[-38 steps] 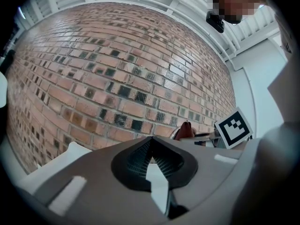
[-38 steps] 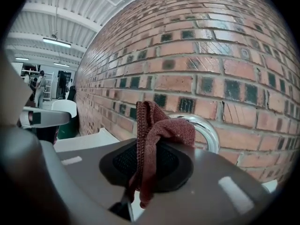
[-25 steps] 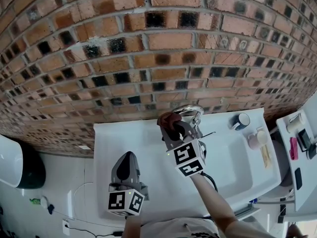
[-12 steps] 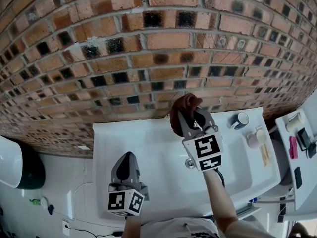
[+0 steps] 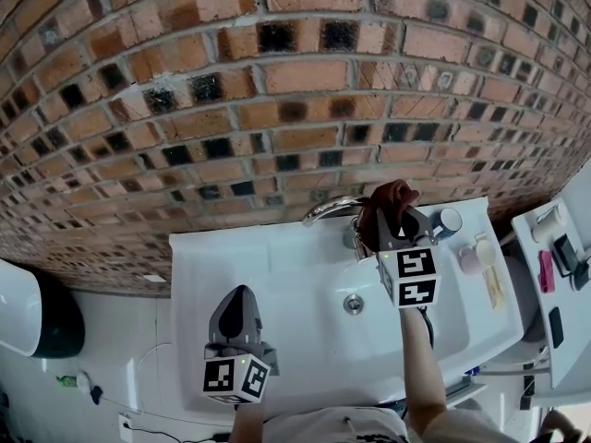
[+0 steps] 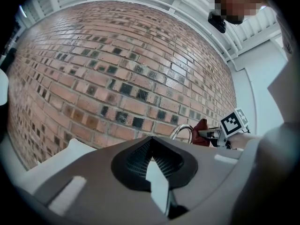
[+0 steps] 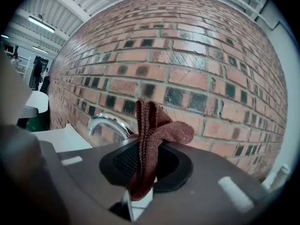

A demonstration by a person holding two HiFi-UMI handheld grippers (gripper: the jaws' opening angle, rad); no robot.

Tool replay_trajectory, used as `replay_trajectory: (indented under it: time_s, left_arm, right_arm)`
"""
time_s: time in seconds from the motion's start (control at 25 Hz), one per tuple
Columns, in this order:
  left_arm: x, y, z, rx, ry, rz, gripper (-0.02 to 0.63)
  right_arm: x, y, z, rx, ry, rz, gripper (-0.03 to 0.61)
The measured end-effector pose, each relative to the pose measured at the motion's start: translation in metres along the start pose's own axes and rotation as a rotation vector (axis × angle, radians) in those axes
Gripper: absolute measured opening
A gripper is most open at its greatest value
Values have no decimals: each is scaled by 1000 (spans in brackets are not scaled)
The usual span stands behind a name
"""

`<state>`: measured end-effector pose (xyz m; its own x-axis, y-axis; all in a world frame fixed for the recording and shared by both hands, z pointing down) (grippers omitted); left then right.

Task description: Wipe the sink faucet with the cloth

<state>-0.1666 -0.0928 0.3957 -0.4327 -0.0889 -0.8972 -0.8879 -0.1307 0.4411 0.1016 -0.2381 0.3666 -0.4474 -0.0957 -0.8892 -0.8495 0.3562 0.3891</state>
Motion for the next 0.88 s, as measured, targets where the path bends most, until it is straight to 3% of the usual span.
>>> replay_trajectory:
  time_s: [0.44,0.68,0.88]
  left_arm:
    - [-7,2,-8,5,24,0,5]
    - [-13,4,-13,1,34,5,5]
    - [-15,-1,-16,-5,42,5,5]
  right_arm:
    - [-83,43,-26,81,218,3,51]
    - [-94,59,-28,83,227,26,51]
    - [-103,99,-31,207,252,79,49]
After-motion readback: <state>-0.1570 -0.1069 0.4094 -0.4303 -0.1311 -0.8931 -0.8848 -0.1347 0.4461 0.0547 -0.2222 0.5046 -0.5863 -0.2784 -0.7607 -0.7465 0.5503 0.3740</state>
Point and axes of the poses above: the fingertips, and each gripper's own axes: z backward along the fingers, y to its left, x out of its top, the point moved 2 cm from there along z, backward along the fingers, and after that the axes turned 9 degrees about z, right-handed, at the moved point
